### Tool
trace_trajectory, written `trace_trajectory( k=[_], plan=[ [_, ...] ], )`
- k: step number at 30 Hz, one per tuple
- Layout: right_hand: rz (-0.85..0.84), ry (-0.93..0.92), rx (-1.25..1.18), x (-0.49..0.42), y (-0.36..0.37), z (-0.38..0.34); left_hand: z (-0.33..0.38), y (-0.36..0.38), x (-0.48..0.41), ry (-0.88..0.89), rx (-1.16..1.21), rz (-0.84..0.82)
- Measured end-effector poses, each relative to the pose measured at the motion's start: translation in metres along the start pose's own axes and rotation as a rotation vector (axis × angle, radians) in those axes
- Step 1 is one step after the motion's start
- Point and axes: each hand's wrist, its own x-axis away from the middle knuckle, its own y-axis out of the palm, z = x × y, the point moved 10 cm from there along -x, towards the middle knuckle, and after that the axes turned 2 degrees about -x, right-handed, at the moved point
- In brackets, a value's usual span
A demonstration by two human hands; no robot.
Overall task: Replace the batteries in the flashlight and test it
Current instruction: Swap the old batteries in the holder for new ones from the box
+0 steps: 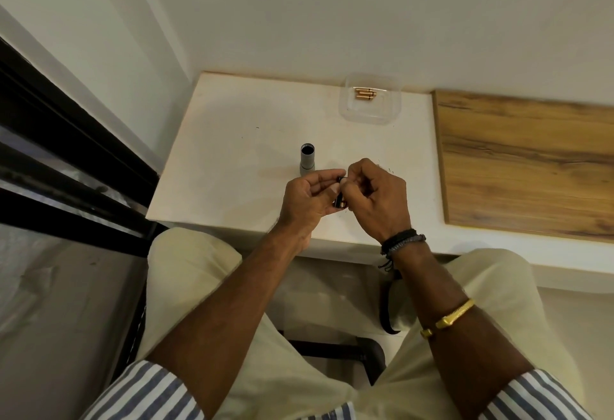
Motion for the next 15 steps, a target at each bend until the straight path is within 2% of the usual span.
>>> trace_trajectory(
  k=[7, 15],
  plan=[
    [0.017, -0.093, 0.061, 0.009, 0.009, -0.010, 0.002, -0.004, -0.004, -0.027, 0.078, 0.029],
    [0.018, 0.092, -0.168, 0.007, 0.008, 0.005, 0.005, -0.008, -0.006, -0.024, 0.112, 0.010]
  ],
)
